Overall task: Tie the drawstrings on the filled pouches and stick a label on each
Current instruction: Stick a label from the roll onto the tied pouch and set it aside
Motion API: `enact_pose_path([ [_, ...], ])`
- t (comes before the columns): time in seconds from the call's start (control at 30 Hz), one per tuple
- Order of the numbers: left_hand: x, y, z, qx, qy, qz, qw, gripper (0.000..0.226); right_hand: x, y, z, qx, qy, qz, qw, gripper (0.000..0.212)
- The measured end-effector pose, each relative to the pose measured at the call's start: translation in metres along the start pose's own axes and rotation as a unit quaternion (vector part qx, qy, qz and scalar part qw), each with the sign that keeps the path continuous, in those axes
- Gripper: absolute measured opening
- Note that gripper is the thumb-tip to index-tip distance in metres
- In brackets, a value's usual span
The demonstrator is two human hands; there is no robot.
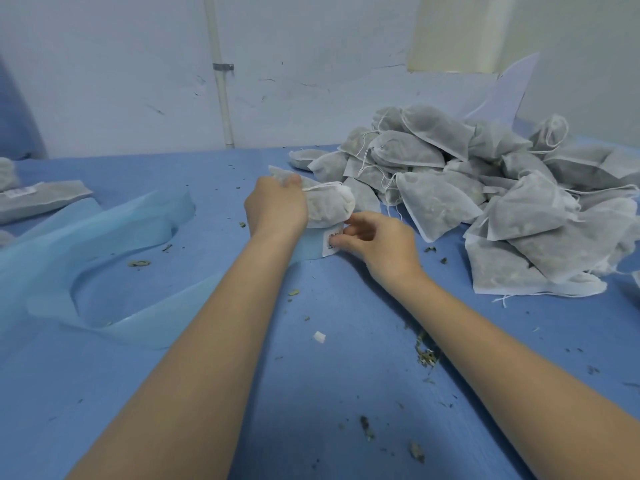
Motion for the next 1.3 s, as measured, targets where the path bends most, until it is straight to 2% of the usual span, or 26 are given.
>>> enact_pose_path([
  [0.23, 0.001, -0.002, -0.002, -0.01, 0.0, 0.012, 1.0, 0.038, -0.003, -0.005, -0.002, 0.014, -0.029, 0.045, 0.998, 0.011],
  [0.5, 0.002, -0.004, -0.001, 0.0, 0.001, 0.016, 1.0, 0.038, -0.002, -0.012, -0.009, 0.005, -0.085, 0.043, 0.995, 0.012],
  [0.73, 0.005, -0.006, -0.001, 0.001, 0.007, 0.017, 1.0, 0.039, 0.009, -0.024, -0.022, -0.051, -0.108, -0.03, 0.992, 0.014],
  [0.93, 0.003, -0.003, -0.001, 0.005, -0.001, -0.001, 1.0, 0.039, 0.022, -0.041, -0.046, -0.127, -0.119, -0.198, 0.965, 0.016],
  [1.0, 0.001, -0.004, 0.0, 0.023, -0.026, -0.017, 0.999, 0.035, 0.011, -0.038, -0.054, -0.125, -0.095, -0.176, 0.972, 0.014],
  [1.13, 0.0, -0.016, 0.007, 0.089, -0.072, -0.063, 0.991, 0.016, -0.029, -0.027, -0.066, -0.122, -0.015, -0.055, 0.991, 0.018],
  [1.3, 0.007, -0.033, 0.022, 0.164, -0.092, -0.128, 0.974, 0.006, -0.048, -0.018, -0.062, -0.114, 0.015, -0.004, 0.993, 0.017],
])
Point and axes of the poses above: each hand's wrist, its own y-axis towards the middle knuckle, its own x-axis out of the palm, z = x × y, the point moved 5 cm from there along y, towards the middle knuckle, and after that the axes turned 4 degrees about -x, right-handed, at the moved point
